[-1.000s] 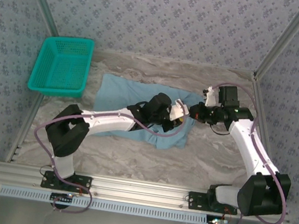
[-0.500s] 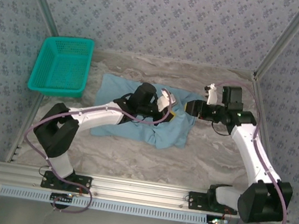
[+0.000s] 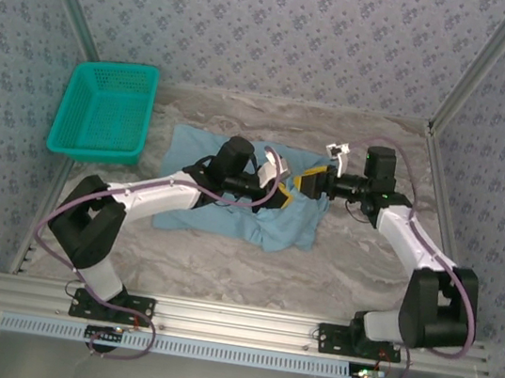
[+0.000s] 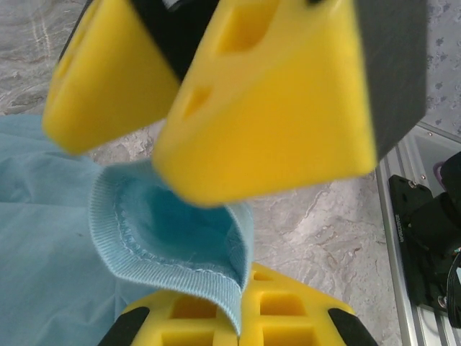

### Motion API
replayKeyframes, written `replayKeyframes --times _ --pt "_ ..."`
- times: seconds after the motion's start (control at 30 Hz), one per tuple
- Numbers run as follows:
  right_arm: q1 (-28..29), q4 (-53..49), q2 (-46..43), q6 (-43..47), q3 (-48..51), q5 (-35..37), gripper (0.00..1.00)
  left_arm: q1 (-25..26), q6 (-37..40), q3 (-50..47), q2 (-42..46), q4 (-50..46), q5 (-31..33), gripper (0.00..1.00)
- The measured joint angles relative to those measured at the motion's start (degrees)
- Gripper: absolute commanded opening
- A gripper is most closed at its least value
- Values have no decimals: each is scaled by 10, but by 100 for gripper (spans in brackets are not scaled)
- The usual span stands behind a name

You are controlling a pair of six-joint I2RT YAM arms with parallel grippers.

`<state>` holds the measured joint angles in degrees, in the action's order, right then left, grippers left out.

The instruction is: Fold the inside-out t-shirt

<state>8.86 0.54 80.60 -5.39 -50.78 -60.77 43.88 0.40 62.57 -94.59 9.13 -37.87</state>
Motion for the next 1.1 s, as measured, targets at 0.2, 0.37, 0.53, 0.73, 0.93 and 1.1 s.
replayKeyframes --times 0.2,0.37,0.53,0.73,0.93,1.1 --pt "1 -11 48 44 -6 -73 81 0 6 0 2 -9 -3 0" --pt "6 -79 45 109 -37 -92 73 0 6 0 2 -15 -2 0" --pt "9 -113 29 133 -38 -106 60 0 7 0 2 -16 -2 0" --pt "9 -118 17 132 -37 -106 46 0 6 0 5 -16 0 0" --pt "8 -111 7 122 -33 -105 38 0 7 0 6 -16 0 0" --pt "5 -106 -3 121 -24 -98 37 0 6 0 8 -16 0 0"
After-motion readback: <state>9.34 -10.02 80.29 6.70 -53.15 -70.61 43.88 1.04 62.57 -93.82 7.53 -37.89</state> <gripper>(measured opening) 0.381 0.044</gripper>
